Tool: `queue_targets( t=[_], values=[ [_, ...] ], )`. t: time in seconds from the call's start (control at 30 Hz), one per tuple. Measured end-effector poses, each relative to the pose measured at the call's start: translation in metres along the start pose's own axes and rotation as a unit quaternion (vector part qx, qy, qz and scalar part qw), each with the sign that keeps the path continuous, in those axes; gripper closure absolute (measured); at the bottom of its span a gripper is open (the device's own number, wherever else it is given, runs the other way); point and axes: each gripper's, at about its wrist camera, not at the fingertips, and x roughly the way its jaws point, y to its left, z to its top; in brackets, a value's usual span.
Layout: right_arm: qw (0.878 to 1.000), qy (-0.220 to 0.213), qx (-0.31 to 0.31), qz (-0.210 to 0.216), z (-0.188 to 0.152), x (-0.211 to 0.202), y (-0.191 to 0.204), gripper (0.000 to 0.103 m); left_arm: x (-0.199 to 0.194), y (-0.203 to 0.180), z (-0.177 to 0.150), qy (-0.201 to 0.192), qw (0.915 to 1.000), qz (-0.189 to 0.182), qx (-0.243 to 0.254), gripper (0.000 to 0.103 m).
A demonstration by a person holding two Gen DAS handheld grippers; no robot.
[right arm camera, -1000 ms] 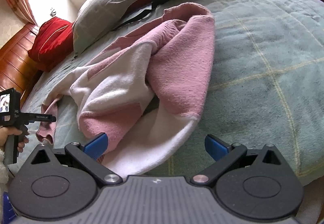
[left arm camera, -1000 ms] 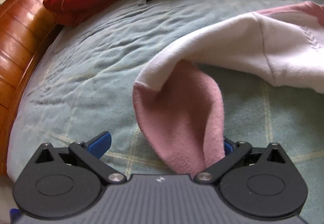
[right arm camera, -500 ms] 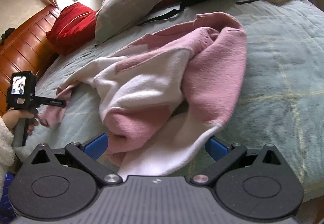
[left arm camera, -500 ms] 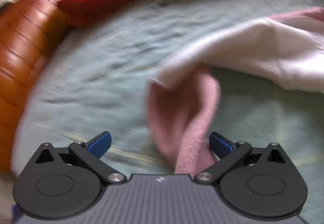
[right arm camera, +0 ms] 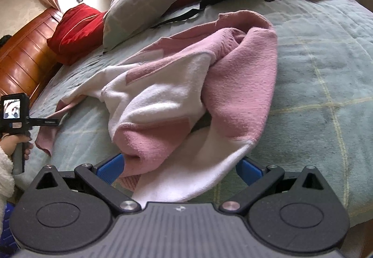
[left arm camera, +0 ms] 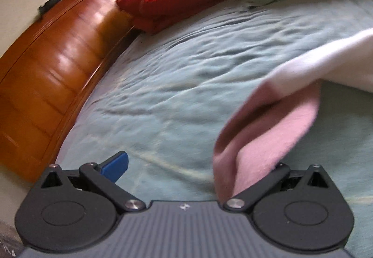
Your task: Fold clothes
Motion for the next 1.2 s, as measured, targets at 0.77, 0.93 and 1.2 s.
queue_targets(
  t=[0.77,0.93,1.2],
  values=[
    [1.000,0.012,-0.008,-0.016,0.001,0.009,0.015,0.000,0.012,0.099,-0.015,-0.001,0.9957,-0.005,-0.093,0.001],
    [1.000,0.011,-0.016,-0.021,0.005,0.006,0.019,0.000,-0.015,0.063,-0.018,-0.035,0.9932,-0.102,-0.044,0.001],
    [0.999,0.004,-0.023,-0.032,0.009,0.000,0.026,0.000,-0.022,-0.009,-0.004,-0.066,0.9697,-0.234,0.024,0.001]
  ],
)
